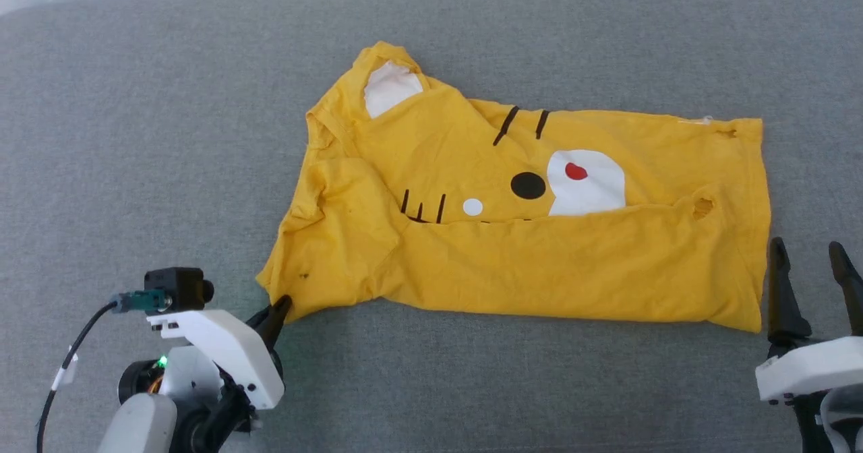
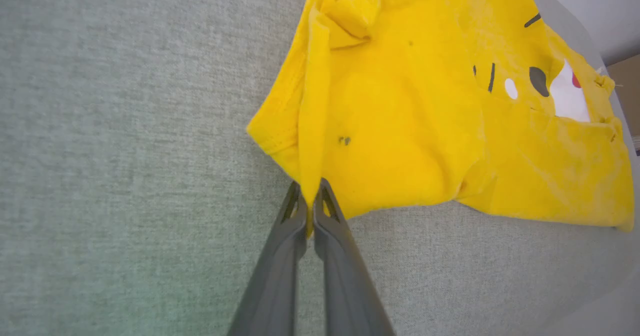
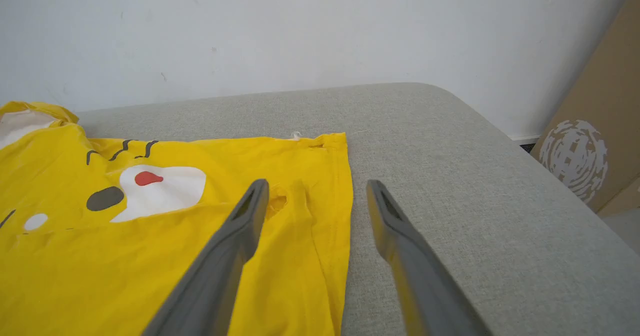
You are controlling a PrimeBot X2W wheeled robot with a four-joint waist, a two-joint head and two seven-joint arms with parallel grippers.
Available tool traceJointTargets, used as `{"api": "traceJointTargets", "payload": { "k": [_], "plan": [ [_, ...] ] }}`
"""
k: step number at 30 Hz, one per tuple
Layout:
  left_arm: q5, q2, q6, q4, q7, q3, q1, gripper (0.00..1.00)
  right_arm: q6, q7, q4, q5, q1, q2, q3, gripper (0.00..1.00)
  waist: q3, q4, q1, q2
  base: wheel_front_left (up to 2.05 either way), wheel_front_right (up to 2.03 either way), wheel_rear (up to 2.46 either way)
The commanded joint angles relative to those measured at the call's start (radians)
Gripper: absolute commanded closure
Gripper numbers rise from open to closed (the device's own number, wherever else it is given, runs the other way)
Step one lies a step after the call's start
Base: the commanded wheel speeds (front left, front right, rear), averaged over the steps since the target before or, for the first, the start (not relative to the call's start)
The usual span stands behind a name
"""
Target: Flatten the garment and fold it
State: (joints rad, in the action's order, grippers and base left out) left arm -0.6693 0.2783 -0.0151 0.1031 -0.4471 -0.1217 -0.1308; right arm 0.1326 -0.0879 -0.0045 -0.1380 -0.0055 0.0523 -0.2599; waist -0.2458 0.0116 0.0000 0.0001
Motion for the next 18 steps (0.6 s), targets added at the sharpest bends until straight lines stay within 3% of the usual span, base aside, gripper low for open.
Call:
{"api": "traceJointTargets", "payload": {
  "k": [1,11,18],
  "plan": [
    [-0.001,-0.006,0.006,-0.015,0.007,0.002,0.013,1.00,-0.002,0.048,-0.014,0.005,-0.017,-0.002,-0.011,0.00,-0.003,-0.006,0.0000,-0.0001,0.00,0.00,0.00],
    [0.008,0.000,0.007,-0.058,0.011,-0.009,0.000,1.00,-0.002,0.459,-0.009,-0.055,-0.045,-0.002,-0.073,0.00,-0.027,-0.014,0.0000,-0.0001,0.00,0.00,0.00],
    [0.008,0.003,0.004,-0.063,0.009,-0.015,-0.019,1.00,-0.002,0.548,0.049,-0.101,-0.070,-0.002,-0.089,0.00,-0.043,-0.021,0.0000,-0.0001,0.00,0.00,0.00]
  ]
}}
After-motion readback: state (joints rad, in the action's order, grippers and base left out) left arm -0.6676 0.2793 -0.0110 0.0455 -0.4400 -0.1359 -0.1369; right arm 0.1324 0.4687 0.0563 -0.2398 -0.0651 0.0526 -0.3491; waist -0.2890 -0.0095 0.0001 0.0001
